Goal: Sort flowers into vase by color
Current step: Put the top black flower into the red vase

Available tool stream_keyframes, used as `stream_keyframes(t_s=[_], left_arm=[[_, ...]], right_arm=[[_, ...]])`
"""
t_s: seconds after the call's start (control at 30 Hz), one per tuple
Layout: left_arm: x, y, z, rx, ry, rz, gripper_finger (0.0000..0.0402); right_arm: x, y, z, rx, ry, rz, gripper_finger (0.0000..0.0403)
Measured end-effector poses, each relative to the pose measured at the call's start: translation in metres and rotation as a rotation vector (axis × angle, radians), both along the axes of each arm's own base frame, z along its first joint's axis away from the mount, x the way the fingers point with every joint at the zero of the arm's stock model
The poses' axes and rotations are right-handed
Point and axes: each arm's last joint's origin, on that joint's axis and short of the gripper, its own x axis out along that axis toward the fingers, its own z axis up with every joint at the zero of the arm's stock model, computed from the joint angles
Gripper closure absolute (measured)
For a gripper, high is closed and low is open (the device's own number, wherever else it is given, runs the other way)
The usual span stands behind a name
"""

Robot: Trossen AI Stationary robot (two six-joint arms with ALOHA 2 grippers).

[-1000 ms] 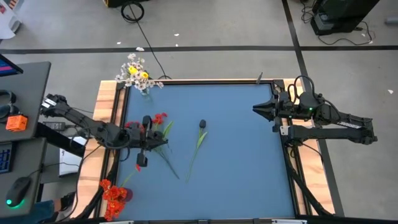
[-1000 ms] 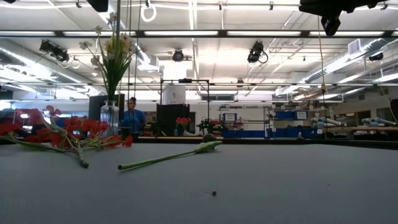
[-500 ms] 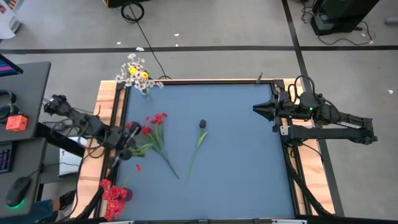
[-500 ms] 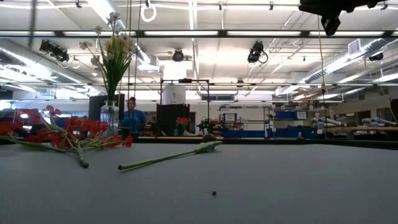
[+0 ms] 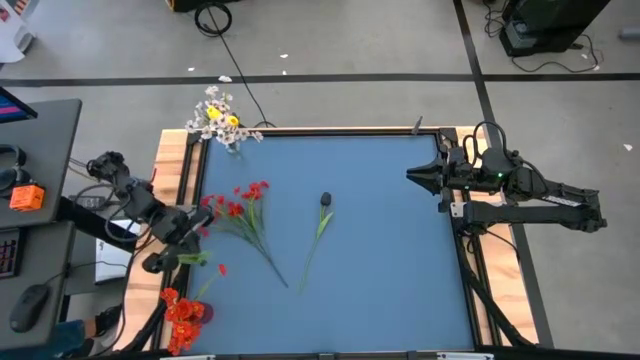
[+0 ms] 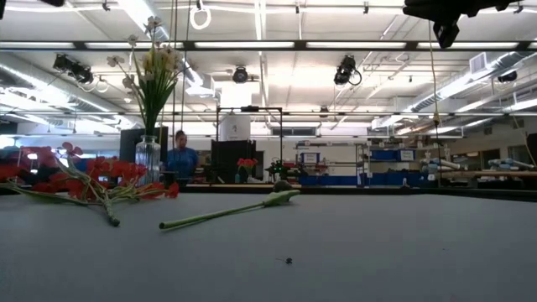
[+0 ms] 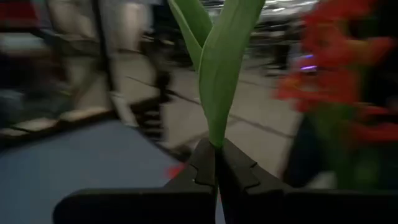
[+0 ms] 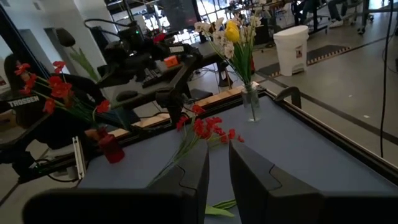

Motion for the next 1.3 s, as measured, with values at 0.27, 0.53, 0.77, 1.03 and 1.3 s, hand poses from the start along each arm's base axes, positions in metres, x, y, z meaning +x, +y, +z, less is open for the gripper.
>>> stream_keyframes(t_s=[0.27, 0.53, 0.77, 1.03, 1.3], left_arm=[[-0.009, -0.007, 0.008, -0.115, 0.015, -0.271, 0.0397], [-0.017, -0.007, 0.018, -0.155, -0.031, -0.396, 0.0397], [-0.021, -0.01, 0.018, -0.155, -0.027, -0.476, 0.0397], [-0.015, -0.021, 0.02, -0.137, -0.046, -0.497, 0.0397], [-0.01, -0.035, 0.017, -0.107, -0.014, -0.541, 0.0397]], right_arm=[[0.0, 0.0, 0.0, 0.0, 0.0, 0.0, 0.033], [0.0, 0.0, 0.0, 0.0, 0.0, 0.0, 0.033], [0.0, 0.0, 0.0, 0.0, 0.0, 0.0, 0.033], [0.0, 0.0, 0.0, 0.0, 0.0, 0.0, 0.033], [0.0, 0.0, 0.0, 0.0, 0.0, 0.0, 0.033]])
